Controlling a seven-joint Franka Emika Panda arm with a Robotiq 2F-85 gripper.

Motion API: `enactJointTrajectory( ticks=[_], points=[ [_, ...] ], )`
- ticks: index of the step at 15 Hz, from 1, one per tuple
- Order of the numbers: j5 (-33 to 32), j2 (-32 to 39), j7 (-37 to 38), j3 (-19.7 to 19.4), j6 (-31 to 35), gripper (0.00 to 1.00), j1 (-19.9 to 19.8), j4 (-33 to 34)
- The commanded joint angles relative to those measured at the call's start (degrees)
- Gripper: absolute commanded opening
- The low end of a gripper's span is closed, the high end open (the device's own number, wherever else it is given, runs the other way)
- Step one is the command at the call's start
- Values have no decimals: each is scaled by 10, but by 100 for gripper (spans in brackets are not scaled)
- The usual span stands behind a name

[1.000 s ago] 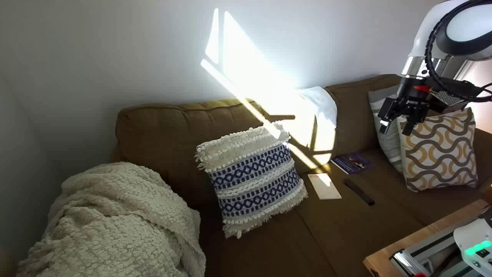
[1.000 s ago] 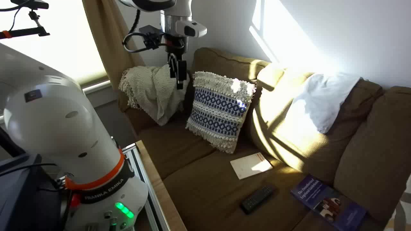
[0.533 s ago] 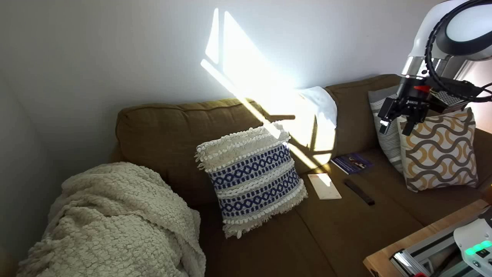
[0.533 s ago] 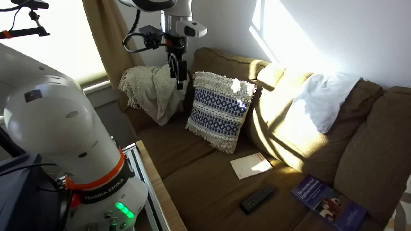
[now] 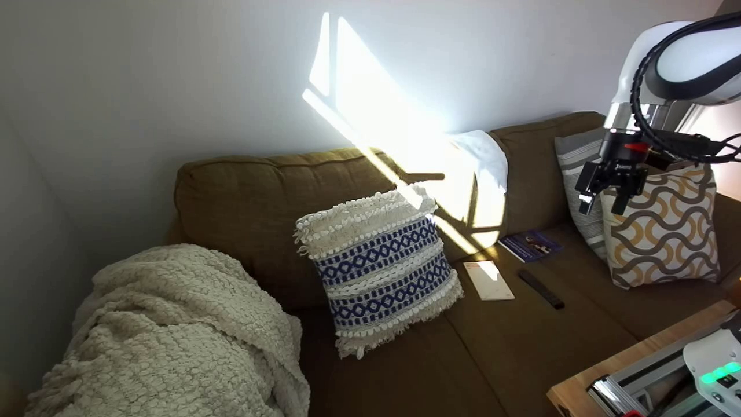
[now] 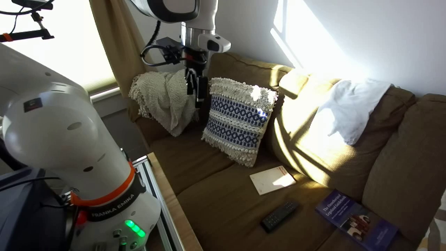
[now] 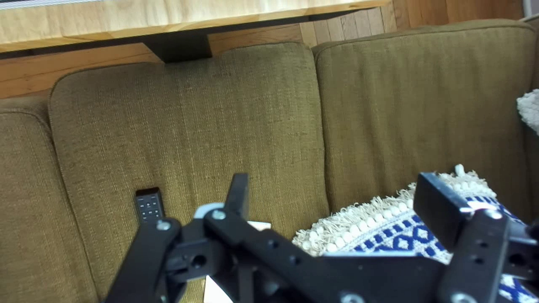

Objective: Turn the black remove making it face the right

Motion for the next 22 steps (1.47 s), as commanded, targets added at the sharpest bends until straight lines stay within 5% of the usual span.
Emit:
enactJointTrajectory(
  ticks=[1, 6, 7, 16, 22],
  points=[
    [-65, 64, -84, -25, 68, 100, -29, -9],
    [-169, 167, -111, -47, 229, 100, -73, -17],
    [-147, 114, -92, -38, 193, 100, -55, -17],
    [-170, 212, -79, -53, 232, 100, -80, -9],
    [-154, 369, -140, -93, 431, 100, -96, -17]
  ],
)
